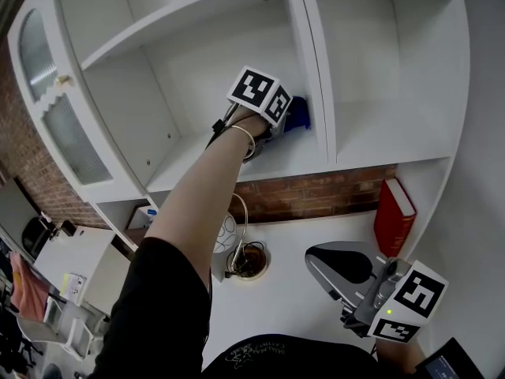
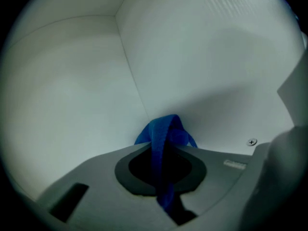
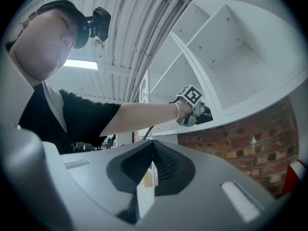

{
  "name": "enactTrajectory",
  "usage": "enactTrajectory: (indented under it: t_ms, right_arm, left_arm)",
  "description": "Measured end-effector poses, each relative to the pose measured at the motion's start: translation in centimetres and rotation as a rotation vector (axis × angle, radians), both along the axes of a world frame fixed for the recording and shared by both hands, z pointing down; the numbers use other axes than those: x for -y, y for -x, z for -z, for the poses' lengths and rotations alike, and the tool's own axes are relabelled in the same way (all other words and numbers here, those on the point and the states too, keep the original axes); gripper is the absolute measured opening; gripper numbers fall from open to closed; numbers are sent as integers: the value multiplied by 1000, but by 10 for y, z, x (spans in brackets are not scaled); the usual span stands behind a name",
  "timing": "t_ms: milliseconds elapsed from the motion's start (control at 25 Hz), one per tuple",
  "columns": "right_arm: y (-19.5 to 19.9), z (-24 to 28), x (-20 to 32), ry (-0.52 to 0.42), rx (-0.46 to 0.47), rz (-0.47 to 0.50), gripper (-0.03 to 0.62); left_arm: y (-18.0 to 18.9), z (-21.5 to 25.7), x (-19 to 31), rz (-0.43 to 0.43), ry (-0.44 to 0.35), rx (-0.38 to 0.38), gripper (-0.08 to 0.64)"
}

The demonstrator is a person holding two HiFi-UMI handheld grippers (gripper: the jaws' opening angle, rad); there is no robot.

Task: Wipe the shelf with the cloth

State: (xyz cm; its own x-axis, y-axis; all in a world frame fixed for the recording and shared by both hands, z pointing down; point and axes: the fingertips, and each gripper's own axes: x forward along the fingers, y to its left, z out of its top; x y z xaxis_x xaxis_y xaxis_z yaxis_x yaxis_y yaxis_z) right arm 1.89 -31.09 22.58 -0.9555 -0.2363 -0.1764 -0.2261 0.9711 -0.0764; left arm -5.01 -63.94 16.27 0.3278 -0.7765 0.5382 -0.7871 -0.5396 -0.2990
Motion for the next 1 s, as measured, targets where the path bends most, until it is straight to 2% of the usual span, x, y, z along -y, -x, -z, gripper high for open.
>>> enactTrajectory:
  t_ms: [120, 240, 360, 520, 640, 760, 840, 1000]
  right_arm:
    - [-4, 3, -4, -4, 5, -7, 9]
    - [3, 4, -11, -6, 7, 23, 9]
    - [17, 4, -25, -21, -6, 79, 9]
    - [30, -2, -42, -28, -20, 147, 9]
    - [38, -10, -52, -16, -33, 189, 9]
    - [49, -23, -67, 6, -55, 243, 9]
    - [55, -33, -77, 5, -90, 272, 9]
    - [54, -50, -80, -14, -148, 248, 9]
  left_arm:
    - [7, 15, -5, 12, -59, -37, 20]
    - [44, 45, -15, 98, -153, -36, 20]
    - [117, 68, -34, 295, -206, -28, 20]
    - [222, 59, -76, 586, -157, -37, 20]
    - [266, 39, -102, 705, -120, -31, 20]
    - [273, 21, -112, 731, -63, -45, 20]
    - [268, 9, -112, 715, -20, -23, 20]
    - [250, -9, -105, 667, 8, 15, 20]
